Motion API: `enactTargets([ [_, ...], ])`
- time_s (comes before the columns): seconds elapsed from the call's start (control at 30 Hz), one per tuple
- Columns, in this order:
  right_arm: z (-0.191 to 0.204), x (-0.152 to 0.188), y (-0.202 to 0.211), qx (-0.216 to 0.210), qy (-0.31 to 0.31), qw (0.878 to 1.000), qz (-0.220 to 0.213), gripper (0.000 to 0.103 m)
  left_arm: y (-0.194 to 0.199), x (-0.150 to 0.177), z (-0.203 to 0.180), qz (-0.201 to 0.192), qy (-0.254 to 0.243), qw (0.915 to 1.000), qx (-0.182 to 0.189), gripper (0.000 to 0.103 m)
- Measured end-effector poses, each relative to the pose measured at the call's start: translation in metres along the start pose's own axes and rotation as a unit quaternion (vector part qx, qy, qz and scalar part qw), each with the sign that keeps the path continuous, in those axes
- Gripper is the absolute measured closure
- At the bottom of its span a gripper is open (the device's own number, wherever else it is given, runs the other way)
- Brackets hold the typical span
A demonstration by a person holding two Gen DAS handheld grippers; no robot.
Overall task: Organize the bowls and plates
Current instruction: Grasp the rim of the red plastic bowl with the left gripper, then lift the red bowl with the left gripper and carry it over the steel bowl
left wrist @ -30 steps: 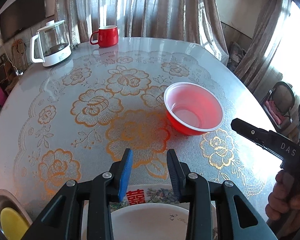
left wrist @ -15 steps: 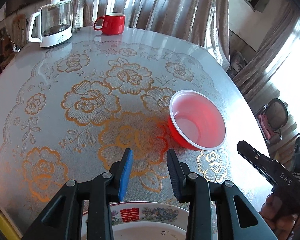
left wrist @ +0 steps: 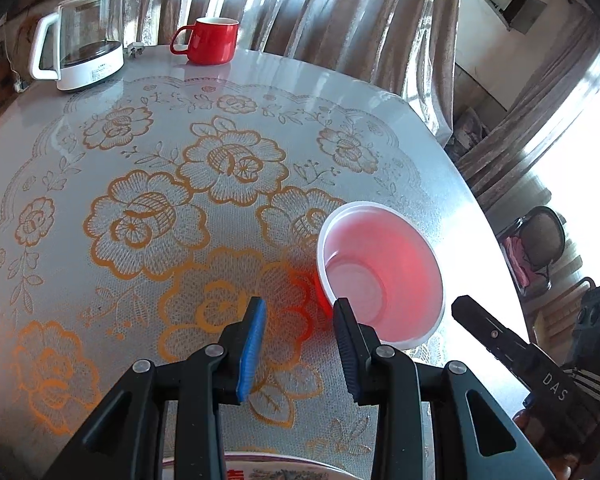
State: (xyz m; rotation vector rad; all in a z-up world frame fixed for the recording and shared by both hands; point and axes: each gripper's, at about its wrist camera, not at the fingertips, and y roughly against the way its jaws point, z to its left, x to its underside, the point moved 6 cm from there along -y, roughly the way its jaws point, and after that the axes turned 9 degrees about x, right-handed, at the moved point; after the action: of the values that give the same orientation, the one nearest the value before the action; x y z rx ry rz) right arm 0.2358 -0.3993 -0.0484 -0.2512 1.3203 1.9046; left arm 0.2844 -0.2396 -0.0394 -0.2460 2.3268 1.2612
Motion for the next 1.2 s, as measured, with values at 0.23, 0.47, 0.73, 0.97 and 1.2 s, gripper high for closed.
enactTargets([
  [0.23, 0.001, 0.001, -0.011, 0.004, 0.001, 1.000, 0.007, 0.088, -0.017, -0.009, -0.001, 0.013, 0.013, 0.9996, 0.021, 0.069],
  [0.47, -0.001, 0.004, -0.015, -0.003, -0.005, 1.000, 0.013, 0.091, -0.033, -0.011, -0.004, 0.029, 0.017, 0.9989, 0.034, 0.086],
  [0.73, 0.003, 0.008, -0.011, -0.009, -0.002, 1.000, 0.015, 0.091, -0.025, 0.000, -0.009, 0.026, -0.005, 0.9991, 0.033, 0.089],
  [0.97, 0.004, 0.018, -0.007, -0.023, -0.009, 0.999, 0.024, 0.091, -0.016, 0.016, -0.007, 0.030, -0.009, 0.9992, 0.024, 0.089],
  [1.2, 0.007, 0.027, 0.001, -0.026, -0.007, 0.999, 0.024, 0.091, 0.001, 0.023, -0.014, 0.009, -0.032, 0.9994, 0.009, 0.089],
])
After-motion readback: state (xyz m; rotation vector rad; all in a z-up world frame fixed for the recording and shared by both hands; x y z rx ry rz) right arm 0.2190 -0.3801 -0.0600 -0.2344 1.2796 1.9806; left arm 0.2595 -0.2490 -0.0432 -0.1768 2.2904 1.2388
